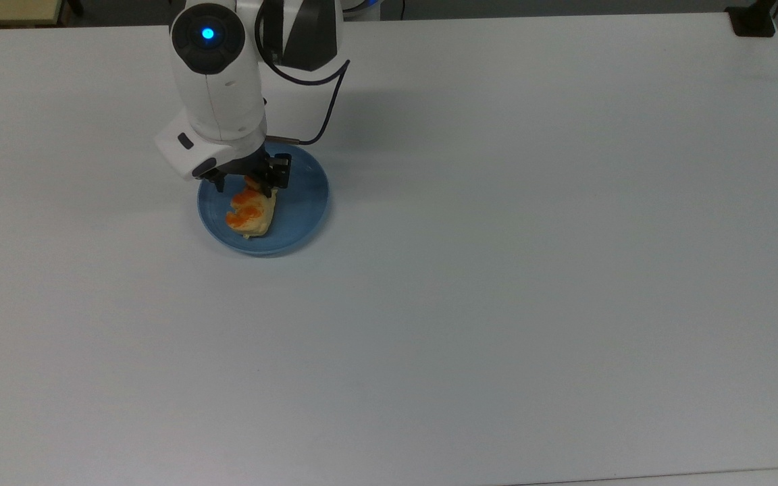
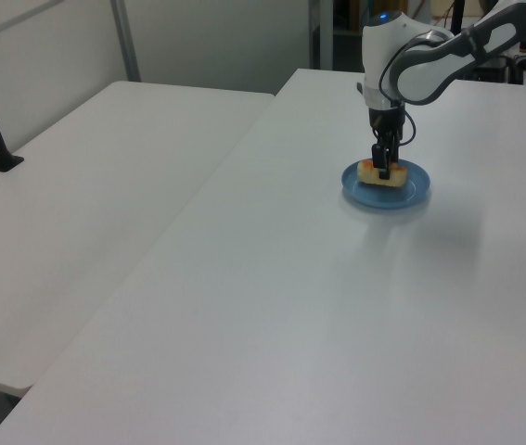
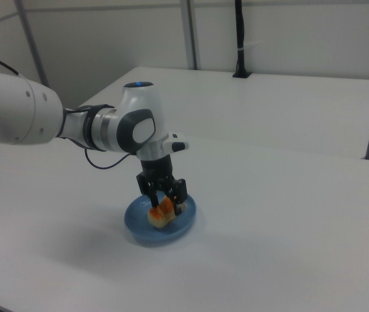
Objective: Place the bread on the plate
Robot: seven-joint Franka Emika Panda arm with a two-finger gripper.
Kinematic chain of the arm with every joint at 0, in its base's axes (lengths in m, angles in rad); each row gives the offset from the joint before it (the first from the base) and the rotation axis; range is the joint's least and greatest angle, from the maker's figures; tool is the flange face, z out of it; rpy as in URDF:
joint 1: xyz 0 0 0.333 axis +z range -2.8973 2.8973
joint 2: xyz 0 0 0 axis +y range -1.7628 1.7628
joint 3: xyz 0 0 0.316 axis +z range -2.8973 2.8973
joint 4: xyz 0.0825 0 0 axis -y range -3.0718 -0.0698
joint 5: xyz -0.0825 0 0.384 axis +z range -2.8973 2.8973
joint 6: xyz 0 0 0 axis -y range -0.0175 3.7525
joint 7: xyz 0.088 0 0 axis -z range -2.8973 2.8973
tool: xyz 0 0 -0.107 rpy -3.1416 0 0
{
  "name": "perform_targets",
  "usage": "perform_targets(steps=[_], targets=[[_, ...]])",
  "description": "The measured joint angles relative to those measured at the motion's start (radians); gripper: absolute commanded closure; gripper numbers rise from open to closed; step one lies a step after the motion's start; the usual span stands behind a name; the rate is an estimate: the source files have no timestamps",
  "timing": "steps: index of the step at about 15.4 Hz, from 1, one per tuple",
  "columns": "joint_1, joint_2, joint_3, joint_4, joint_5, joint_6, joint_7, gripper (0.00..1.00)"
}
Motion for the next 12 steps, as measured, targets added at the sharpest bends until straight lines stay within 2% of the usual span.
perform_targets(steps=[4,9,12], targets=[[-0.002,-0.079,0.000,0.035,0.000,-0.110,0.075,0.00],[-0.001,-0.183,0.001,0.152,0.000,-0.353,0.103,0.00],[-0.001,-0.238,0.001,0.176,0.010,-0.380,0.104,0.00]])
